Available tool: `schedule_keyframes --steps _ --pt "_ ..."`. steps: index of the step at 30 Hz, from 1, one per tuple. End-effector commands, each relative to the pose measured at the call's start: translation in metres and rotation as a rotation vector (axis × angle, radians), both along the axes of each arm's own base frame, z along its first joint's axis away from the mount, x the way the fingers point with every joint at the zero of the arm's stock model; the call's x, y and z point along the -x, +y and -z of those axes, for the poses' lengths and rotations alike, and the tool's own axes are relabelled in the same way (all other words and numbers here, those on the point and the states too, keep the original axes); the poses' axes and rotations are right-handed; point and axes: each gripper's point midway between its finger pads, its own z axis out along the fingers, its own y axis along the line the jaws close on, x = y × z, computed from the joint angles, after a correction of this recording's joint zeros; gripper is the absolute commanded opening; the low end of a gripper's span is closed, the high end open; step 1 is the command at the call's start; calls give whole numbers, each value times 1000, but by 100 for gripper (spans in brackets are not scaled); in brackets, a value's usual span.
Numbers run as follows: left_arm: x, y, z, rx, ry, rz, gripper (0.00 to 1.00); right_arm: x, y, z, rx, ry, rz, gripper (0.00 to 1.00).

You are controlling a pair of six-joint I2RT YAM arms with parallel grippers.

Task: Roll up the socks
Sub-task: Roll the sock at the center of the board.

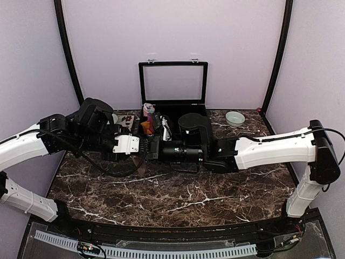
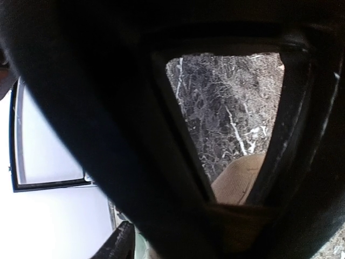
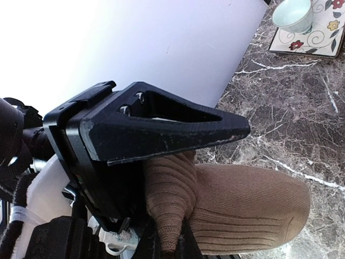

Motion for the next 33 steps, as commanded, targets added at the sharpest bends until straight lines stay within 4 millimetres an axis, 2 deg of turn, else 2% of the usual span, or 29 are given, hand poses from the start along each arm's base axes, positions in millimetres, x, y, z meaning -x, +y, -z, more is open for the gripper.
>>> schedule_keyframes --steps 1,3,5,9,11,13,17,18,19,20,23,26,28,29,31,33 --pt "-11 1 -23 44 -99 -31 47 8 4 -5 -48 20 -35 0" --pt "-10 1 -24 45 -93 -24 43 8 4 -7 -54 21 -38 4" --pt "-4 0 -21 43 -61 -3 35 7 4 -7 -47 13 -29 18" --pt "18 -6 -13 51 91 43 6 0 -2 -5 7 -22 11 40" --pt "32 -9 -6 66 200 74 1 -3 -6 -4 51 -66 25 62" --pt "44 -10 2 70 305 87 0 -4 -11 -3 109 -133 34 97" --pt "69 -6 25 26 619 74 0 1 -22 -4 225 -316 58 99" --pt "70 -6 26 30 687 57 0 3 -25 -5 240 -350 64 98" --pt "70 -6 24 47 737 47 0 3 -29 8 280 -386 71 96" --pt "67 -7 21 70 768 37 0 5 -39 1 284 -415 90 96" --pt "55 -8 10 145 761 14 2 1 -63 0 322 -465 158 100" --pt "52 -6 15 135 785 -21 10 -5 -84 -6 315 -503 227 100" --pt "51 -5 26 107 852 -57 7 -14 -97 -16 276 -506 291 100" --pt "50 -4 28 109 874 -70 2 -20 -104 -13 265 -484 325 100" --pt "46 -4 30 128 904 -85 0 -24 -107 -10 213 -445 327 100" --pt "43 -4 27 158 919 -92 0 -21 -100 -7 156 -421 264 100"
